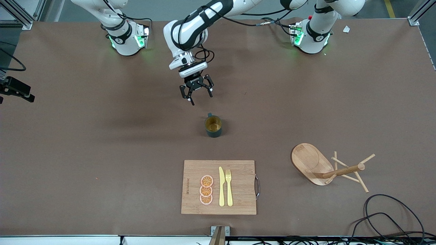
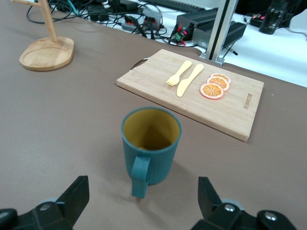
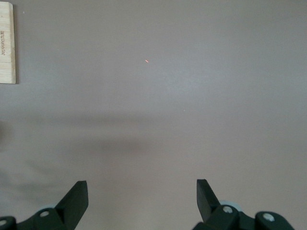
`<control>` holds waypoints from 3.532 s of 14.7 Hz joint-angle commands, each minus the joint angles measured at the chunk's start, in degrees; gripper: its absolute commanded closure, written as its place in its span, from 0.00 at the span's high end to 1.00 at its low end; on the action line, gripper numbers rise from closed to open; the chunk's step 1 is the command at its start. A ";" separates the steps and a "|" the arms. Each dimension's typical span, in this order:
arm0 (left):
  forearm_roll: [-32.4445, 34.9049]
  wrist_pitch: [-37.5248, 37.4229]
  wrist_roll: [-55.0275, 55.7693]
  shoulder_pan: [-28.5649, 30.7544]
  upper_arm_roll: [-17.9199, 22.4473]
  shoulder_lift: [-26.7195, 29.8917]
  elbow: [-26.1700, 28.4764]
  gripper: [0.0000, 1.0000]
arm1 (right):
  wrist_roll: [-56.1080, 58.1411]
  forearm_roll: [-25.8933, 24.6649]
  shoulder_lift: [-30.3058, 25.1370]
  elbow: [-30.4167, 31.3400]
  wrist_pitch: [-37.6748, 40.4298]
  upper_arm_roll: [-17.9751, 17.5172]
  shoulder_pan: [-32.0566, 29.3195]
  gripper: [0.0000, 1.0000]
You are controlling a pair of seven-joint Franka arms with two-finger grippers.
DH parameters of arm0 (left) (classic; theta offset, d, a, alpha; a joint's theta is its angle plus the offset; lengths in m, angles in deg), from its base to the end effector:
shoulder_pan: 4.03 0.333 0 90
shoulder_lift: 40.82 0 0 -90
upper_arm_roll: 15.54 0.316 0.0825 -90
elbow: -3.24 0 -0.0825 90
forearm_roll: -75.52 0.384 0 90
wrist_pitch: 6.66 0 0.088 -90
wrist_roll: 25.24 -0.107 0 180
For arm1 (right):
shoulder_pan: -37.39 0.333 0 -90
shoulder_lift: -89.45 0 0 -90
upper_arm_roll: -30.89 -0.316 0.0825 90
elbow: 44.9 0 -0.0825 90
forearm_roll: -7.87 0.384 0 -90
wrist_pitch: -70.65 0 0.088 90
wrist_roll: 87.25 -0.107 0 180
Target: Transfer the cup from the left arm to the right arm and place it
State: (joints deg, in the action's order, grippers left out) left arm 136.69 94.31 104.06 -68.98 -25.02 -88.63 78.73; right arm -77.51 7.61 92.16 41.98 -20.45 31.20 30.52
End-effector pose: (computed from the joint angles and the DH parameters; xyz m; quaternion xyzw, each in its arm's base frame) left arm 0.2945 -0.6628 0.2441 -0.8600 -0.2479 -0.4399 0.0742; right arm 0.5670 -0.0718 0.6253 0.9997 0.0224 0.0127 0.0043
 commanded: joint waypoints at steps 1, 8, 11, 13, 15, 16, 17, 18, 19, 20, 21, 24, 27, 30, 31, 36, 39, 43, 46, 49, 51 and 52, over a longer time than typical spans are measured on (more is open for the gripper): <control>-6.74 -0.42 -7.45 3.15 -0.10 6.57 1.24 1.00 | 0.27 0.71 -0.78 0.40 0.83 -0.48 -0.52 1.00; -20.28 -0.07 -25.47 15.45 -0.28 17.66 1.06 1.00 | 0.98 0.71 -0.60 0.48 1.81 -0.49 2.28 1.00; -25.64 0.37 -33.30 20.89 -0.37 20.29 0.01 1.00 | -12.06 0.71 -0.51 0.48 1.72 -0.57 7.46 1.00; -29.25 0.55 -39.53 24.94 -0.45 22.14 -0.51 1.00 | -20.25 1.14 -0.16 0.48 1.11 -0.57 11.07 1.00; -33.12 0.55 -47.79 29.24 -0.45 23.81 -0.87 1.00 | -28.25 2.11 2.90 -0.13 0.40 -0.57 15.02 1.00; -35.14 0.55 -51.65 31.70 -0.37 25.04 -0.87 1.00 | -32.12 2.98 4.05 -0.13 -0.91 -0.57 16.43 1.00; -37.16 0.46 -54.74 33.90 -0.37 25.75 -0.87 1.00 | -36.42 3.51 5.19 -0.13 -2.05 -0.57 18.36 1.00; -39.01 0.46 -57.73 36.01 -0.45 26.71 -0.87 1.00 | -39.25 4.13 6.42 -0.13 -2.84 -0.57 19.86 1.00; -41.29 0.38 -60.98 38.12 -0.28 27.85 -0.87 1.00 | -41.36 5.35 7.56 -0.13 -3.81 -0.57 21.09 1.00; -43.40 0.03 -64.05 40.49 -0.37 28.56 -0.78 1.00 | -43.47 7.10 8.97 -0.13 -4.78 -0.57 22.06 1.00; -45.33 -0.15 -67.13 42.69 -0.37 29.79 -0.78 1.00 | -45.76 9.04 10.20 -0.13 -6.27 -0.57 23.11 1.00; -48.34 -2.42 -75.93 46.83 -0.37 31.99 -0.61 1.00 | -51.56 12.83 13.97 -0.05 -10.93 -0.57 27.50 1.00; -50.79 -4.37 -81.99 50.08 -0.37 33.39 -0.69 1.00 | -59.98 14.94 18.37 -0.05 -17.15 -0.49 33.04 1.00; -53.53 -8.14 -93.14 53.78 -0.37 34.63 -0.69 1.00 | -66.76 14.51 23.11 -0.13 -24.19 -0.49 38.75 1.00; -53.53 -9.11 -95.27 53.96 -0.11 35.07 -0.69 1.00 | -68.79 14.33 24.78 -0.22 -26.91 -0.40 40.68 1.00; -53.88 -12.53 -103.08 56.07 0.07 37.35 -0.69 1.00 | -72.49 13.10 32.69 -1.53 -39.05 -0.13 45.88 1.00; -54.93 -16.05 -110.64 58.78 0.95 40.69 1.14 1.00 | -77.40 8.47 37.09 -3.91 -41.78 0.04 48.52 1.00; -57.65 -17.47 -119.18 61.78 2.44 46.04 6.32 1.00 | -80.23 5.98 40.35 -5.50 -42.66 -0.05 49.05 0.99; -62.83 -17.21 -125.15 61.70 7.44 49.30 11.16 1.00 | -79.62 5.54 41.76 -5.49 -44.86 -0.05 49.84 0.65; -61.45 -16.77 -126.49 61.26 8.25 51.41 13.71 1.00 | -78.39 4.84 41.68 -5.49 -44.60 -0.05 49.76 0.27; -59.51 -14.67 -126.49 61.26 7.72 53.60 17.04 1.00 | -77.51 3.79 41.50 -5.49 -44.51 -0.05 49.76 0.11; -58.90 -14.13 -126.49 61.26 7.46 54.40 18.19 1.00 | -76.73 3.43 41.41 -5.49 -44.34 -0.05 49.76 0.04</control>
State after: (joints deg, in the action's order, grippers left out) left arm 75.93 77.70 -21.88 -7.31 -17.07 -38.17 91.87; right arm -155.35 12.27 133.57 37.08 -65.07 30.63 79.78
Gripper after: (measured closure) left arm 0.000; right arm 0.762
